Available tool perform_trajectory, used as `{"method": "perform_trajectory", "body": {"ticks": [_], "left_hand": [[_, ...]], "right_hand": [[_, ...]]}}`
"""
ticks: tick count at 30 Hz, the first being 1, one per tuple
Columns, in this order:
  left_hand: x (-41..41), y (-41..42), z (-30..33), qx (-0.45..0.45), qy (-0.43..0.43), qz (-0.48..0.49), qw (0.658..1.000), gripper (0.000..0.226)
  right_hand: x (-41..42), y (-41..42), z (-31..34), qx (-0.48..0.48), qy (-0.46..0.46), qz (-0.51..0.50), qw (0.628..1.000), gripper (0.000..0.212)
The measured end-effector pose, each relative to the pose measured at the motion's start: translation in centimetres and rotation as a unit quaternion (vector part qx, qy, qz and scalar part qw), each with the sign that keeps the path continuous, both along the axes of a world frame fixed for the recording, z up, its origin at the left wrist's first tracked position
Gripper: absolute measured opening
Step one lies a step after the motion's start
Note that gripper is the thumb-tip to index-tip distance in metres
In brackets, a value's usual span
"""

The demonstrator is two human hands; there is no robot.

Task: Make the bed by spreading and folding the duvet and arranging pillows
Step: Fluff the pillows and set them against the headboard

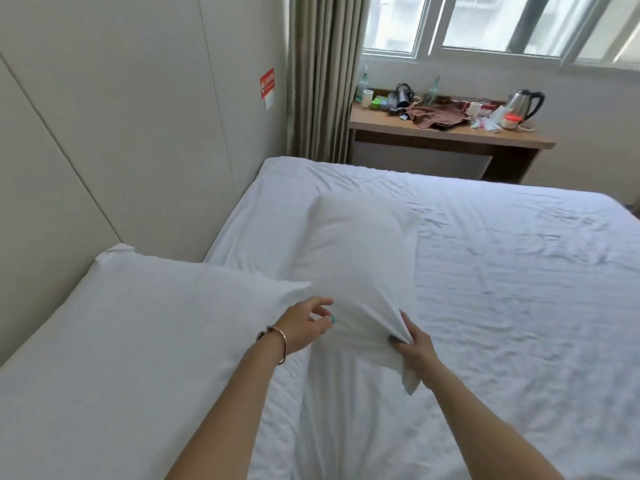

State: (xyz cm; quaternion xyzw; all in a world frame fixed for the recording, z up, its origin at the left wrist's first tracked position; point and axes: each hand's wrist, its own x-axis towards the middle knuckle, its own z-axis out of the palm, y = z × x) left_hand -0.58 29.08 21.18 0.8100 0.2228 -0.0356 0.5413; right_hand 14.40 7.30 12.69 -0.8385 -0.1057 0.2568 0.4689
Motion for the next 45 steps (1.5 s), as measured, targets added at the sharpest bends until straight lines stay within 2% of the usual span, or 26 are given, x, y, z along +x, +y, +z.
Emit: {"method": "perform_trajectory", "body": {"ticks": [6, 11, 17, 20, 25, 28, 33, 37, 39, 42, 45], "left_hand": [[-10.4, -10.0, -1.9, 0.012, 0.05, -0.043, 0.998, 0.036], [-16.7, -14.0, -3.8, 0.006, 0.066, -0.068, 0.995, 0.034], [-18.5, -17.8, -8.6, -0.014, 0.089, -0.049, 0.995, 0.032], [-18.6, -21.2, -11.4, 0.011, 0.105, -0.105, 0.989, 0.033], [-17.9, -28.0, -13.6, -0.069, 0.111, -0.07, 0.989, 0.032], [-17.2, -31.9, -14.0, -0.061, 0.116, -0.082, 0.988, 0.033], [-17.3, -39.5, -13.5, -0.034, 0.117, -0.036, 0.992, 0.002], [-19.3, -47.8, -12.8, -0.108, 0.102, 0.059, 0.987, 0.006], [-20.5, -52.3, -12.6, -0.136, 0.109, 0.045, 0.984, 0.002], [-21.9, -57.4, -13.1, -0.084, 0.126, -0.02, 0.988, 0.006], [-22.1, -58.9, -13.3, -0.03, 0.139, -0.014, 0.99, 0.012]], "right_hand": [[-12.6, -2.9, -1.2, 0.04, 0.037, -0.068, 0.996, 0.075], [-19.3, -7.9, -2.3, 0.045, 0.074, -0.124, 0.989, 0.076], [-22.3, -20.1, -3.4, -0.004, 0.105, -0.125, 0.986, 0.072], [-23.8, -24.3, -4.3, -0.025, 0.118, -0.133, 0.984, 0.073], [-24.7, -25.4, -4.4, 0.004, 0.11, -0.087, 0.99, 0.078], [-25.5, -28.5, -3.8, 0.033, 0.123, -0.082, 0.989, 0.081], [-29.3, -38.3, -5.1, 0.021, 0.155, -0.033, 0.987, 0.078], [-30.2, -48.7, -5.5, -0.006, 0.14, 0.013, 0.99, 0.076], [-30.0, -54.1, -5.0, -0.023, 0.137, 0.023, 0.99, 0.075], [-29.6, -60.7, -4.7, -0.052, 0.144, 0.03, 0.988, 0.074], [-28.8, -63.5, -6.0, -0.1, 0.136, 0.053, 0.984, 0.072]]}}
